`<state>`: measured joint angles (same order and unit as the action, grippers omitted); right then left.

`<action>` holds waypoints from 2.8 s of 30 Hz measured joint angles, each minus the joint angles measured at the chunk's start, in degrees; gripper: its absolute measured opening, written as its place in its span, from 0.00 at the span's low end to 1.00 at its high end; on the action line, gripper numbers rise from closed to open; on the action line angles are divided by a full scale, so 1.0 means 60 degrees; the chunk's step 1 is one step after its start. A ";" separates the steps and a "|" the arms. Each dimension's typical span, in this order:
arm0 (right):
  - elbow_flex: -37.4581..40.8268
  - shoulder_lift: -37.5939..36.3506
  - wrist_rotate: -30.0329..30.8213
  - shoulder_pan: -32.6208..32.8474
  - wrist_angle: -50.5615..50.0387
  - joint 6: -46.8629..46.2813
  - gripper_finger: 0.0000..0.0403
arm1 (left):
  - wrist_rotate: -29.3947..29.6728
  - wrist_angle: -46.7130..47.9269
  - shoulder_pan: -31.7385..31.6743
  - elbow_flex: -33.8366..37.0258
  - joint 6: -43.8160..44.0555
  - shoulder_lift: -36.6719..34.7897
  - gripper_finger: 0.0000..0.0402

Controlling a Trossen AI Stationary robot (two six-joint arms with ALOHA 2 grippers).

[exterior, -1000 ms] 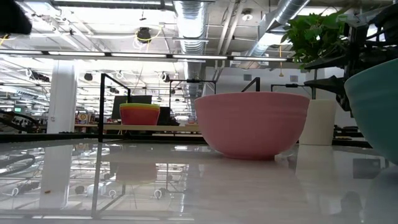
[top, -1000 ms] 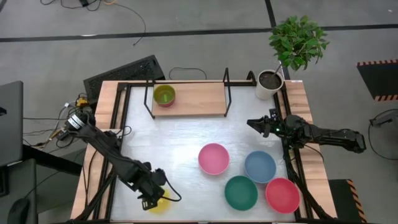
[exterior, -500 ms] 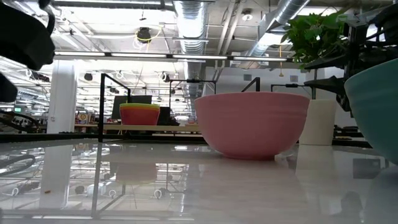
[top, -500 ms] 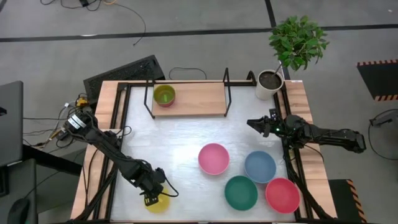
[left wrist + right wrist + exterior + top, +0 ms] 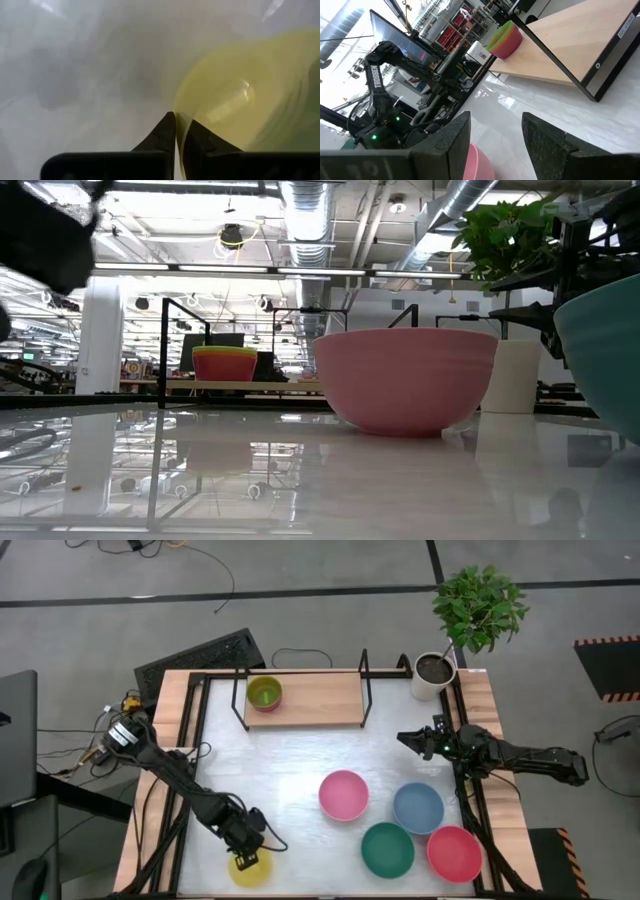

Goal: Place and stack bowls onto a shelf
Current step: Stack the yellow transparent bowl on top of the green transparent bowl into the shelf

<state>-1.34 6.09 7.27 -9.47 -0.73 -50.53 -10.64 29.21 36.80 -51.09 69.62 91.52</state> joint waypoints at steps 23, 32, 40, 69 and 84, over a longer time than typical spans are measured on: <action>0.0000 0.0002 -0.0004 0.0004 -0.0001 0.0001 0.50 | 0.1479 0.1472 -0.6888 -0.0758 -0.1967 -0.5101 0.00; 0.0000 -0.0001 0.0018 0.0000 0.0003 -0.0005 0.50 | 0.1122 0.1409 -0.8905 -0.3931 -0.6643 -0.4115 0.00; 0.0000 0.0001 0.0029 0.0000 0.0004 -0.0078 0.50 | 0.0572 0.3371 -1.0675 -0.7538 -1.1793 -0.1548 0.00; -0.0004 0.0094 0.0135 0.0000 0.0015 -0.0422 0.50 | 0.1299 0.9227 -1.4427 -1.2101 -2.2402 0.3811 0.00; -0.0004 0.1070 0.0134 0.0000 0.0015 -0.0426 0.50 | 0.1342 0.9507 -1.3986 -1.2091 -2.4424 0.4321 0.00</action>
<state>-1.37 12.51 8.07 -9.47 -0.64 -53.09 -2.58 86.26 -47.11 -123.63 -76.93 117.45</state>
